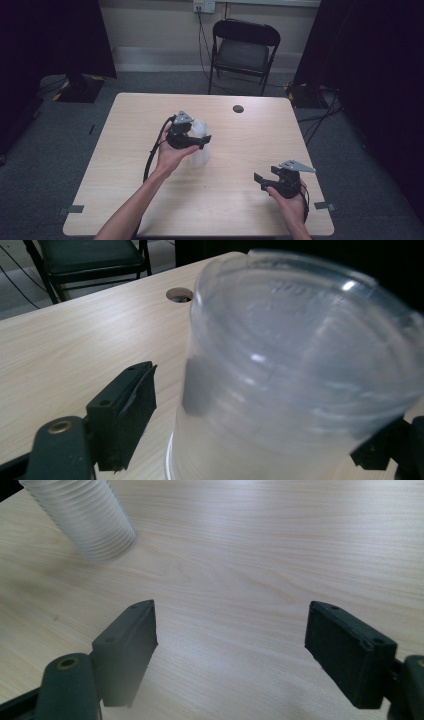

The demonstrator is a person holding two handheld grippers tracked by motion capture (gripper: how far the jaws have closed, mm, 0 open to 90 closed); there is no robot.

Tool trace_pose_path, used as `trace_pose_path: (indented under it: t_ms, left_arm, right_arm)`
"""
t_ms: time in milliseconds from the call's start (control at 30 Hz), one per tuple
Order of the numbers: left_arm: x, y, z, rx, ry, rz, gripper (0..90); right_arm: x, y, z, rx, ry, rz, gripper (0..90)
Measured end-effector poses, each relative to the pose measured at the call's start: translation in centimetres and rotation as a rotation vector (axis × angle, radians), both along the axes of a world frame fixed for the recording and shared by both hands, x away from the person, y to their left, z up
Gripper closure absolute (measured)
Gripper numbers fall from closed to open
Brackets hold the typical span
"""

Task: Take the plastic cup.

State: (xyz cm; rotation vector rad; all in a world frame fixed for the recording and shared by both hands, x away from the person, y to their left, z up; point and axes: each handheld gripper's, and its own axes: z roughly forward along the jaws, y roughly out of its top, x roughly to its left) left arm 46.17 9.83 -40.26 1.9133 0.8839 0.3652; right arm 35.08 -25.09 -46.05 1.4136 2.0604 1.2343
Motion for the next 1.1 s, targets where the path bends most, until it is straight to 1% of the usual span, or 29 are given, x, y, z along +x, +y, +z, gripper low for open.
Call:
trace_pose_path:
  t_ms: [33, 67, 133, 167, 267, 300, 333, 400, 433, 567, 600, 633, 667, 700, 833, 1100]
  left_arm:
    - [0.03, -0.06, -0.23, -0.006, 0.009, 0.006, 19.3]
    - [0.03, -0.06, -0.23, -0.006, 0.009, 0.006, 19.4]
    - [-0.02, -0.24, -0.37, 0.011, 0.004, 0.007, 19.3]
    - [-0.02, -0.38, -0.57, 0.020, 0.012, 0.008, 17.3]
    - [0.06, -0.47, -0.76, 0.019, 0.013, 0.013, 17.0]
    - [0.05, -0.48, -0.83, 0.023, 0.017, 0.022, 17.0]
    - [0.14, -0.45, -0.89, 0.032, 0.012, 0.023, 17.0]
    - [0.19, -0.49, -0.98, 0.023, 0.014, 0.024, 17.1]
    - [0.16, -0.57, -1.01, 0.033, 0.012, 0.020, 18.3]
    - [0.14, -0.65, -1.07, 0.033, 0.009, 0.009, 21.6]
    - [0.12, -0.66, -1.03, 0.037, 0.003, 0.002, 23.9]
    - [0.05, -0.69, -0.96, 0.038, -0.002, 0.005, 28.5]
    - [-0.04, -0.76, -0.91, 0.034, -0.005, 0.008, 28.5]
    - [-0.04, -0.78, -0.85, 0.041, -0.013, 0.002, 29.9]
    - [-0.11, -0.76, -0.75, 0.043, -0.009, 0.005, 30.5]
    - [-0.22, -0.76, -0.34, 0.023, -0.014, 0.008, 30.6]
  right_arm:
    - [0.04, -0.02, -0.04, 0.000, 0.001, 0.001, 20.8]
    - [0.04, -0.02, -0.04, 0.000, 0.001, 0.001, 20.8]
    - [0.05, -0.02, -0.05, 0.000, 0.001, 0.001, 20.9]
    - [0.05, -0.03, -0.05, 0.000, 0.002, 0.001, 20.9]
    - [0.05, -0.02, -0.05, -0.001, 0.003, 0.002, 20.9]
    - [0.05, -0.02, -0.05, -0.001, 0.003, 0.002, 20.9]
    - [0.05, -0.02, -0.05, -0.001, 0.003, 0.002, 20.9]
    - [0.05, -0.01, -0.05, -0.001, 0.003, 0.002, 21.0]
    - [0.07, -0.03, -0.07, 0.000, 0.004, 0.002, 21.0]
    - [0.08, -0.03, -0.09, -0.001, 0.005, 0.002, 21.1]
    - [0.08, -0.03, -0.10, -0.002, 0.006, 0.001, 21.2]
    - [0.07, -0.03, -0.11, -0.002, 0.008, 0.000, 21.4]
    - [0.07, -0.03, -0.11, -0.002, 0.008, 0.000, 21.4]
    - [0.07, -0.04, -0.10, -0.003, 0.008, 0.000, 21.5]
    - [0.07, -0.06, -0.11, -0.001, 0.011, -0.003, 21.7]
    - [0.12, -0.05, -0.16, -0.001, 0.011, -0.002, 22.0]
